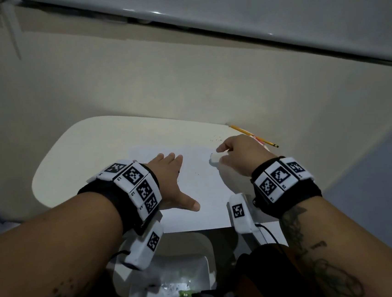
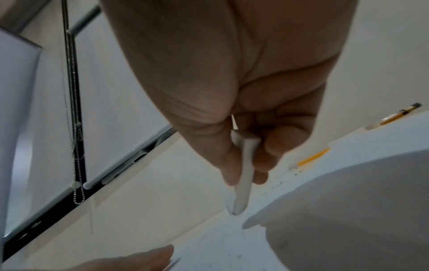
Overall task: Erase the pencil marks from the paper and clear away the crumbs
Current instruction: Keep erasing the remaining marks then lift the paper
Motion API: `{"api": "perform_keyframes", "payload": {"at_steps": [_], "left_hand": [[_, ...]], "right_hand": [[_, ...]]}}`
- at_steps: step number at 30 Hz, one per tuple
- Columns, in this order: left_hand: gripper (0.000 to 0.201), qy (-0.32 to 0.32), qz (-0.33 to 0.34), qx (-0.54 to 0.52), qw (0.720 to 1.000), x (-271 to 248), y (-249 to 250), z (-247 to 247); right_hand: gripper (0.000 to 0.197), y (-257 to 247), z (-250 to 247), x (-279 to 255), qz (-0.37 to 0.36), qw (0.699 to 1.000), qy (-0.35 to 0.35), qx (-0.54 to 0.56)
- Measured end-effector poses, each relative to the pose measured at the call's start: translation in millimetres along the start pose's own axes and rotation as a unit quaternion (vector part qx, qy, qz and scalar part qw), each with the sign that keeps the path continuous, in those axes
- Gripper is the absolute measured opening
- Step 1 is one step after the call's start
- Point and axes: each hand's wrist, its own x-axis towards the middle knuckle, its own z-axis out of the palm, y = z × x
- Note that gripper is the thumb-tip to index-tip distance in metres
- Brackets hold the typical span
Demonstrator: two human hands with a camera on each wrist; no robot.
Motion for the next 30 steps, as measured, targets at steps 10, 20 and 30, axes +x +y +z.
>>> {"api": "perform_keyframes", "payload": {"at_steps": [10,20,30], "left_hand": [[0.075,0.138,0.1,-0.197,0.965,0,11,-25],[0.029,0.192,0.061,-0.252,0.947,-6,24,-37],[0.01,0.157,0.028,-0.516,0.841,8,3,-39]], "right_hand": [[0.025,-10,-8,-21,-0.058,0.945,-0.024,0.322],[0.013,-32,16,-32,0.043,0.839,-0.005,0.543],[0.011,-33,21,-28,-0.01,0.9,-0.003,0.437]]}}
